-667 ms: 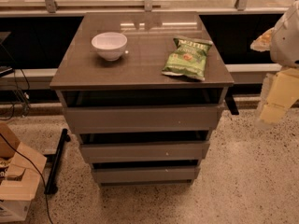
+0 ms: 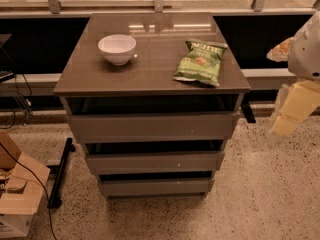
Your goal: Open middle drawer
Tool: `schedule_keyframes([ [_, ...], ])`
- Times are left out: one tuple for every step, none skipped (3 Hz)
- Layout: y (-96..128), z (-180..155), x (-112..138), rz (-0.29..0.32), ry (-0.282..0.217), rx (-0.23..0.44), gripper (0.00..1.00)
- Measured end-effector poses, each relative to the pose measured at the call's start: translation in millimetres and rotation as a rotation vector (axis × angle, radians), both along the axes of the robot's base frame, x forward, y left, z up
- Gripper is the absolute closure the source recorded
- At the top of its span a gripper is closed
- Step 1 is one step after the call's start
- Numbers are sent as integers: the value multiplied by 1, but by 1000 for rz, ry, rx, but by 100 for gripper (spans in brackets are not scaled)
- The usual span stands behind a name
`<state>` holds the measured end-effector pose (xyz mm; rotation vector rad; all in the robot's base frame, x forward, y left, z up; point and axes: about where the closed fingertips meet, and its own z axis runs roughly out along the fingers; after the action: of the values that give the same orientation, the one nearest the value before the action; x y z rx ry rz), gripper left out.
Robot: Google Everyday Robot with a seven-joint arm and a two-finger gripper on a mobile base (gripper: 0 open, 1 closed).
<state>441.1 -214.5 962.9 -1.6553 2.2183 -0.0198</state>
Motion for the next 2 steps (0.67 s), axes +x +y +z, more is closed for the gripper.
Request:
schedule_keyframes([
  [11,-31,4,-9,-2,127,0],
  [27,-64,11,9,-11,201,0],
])
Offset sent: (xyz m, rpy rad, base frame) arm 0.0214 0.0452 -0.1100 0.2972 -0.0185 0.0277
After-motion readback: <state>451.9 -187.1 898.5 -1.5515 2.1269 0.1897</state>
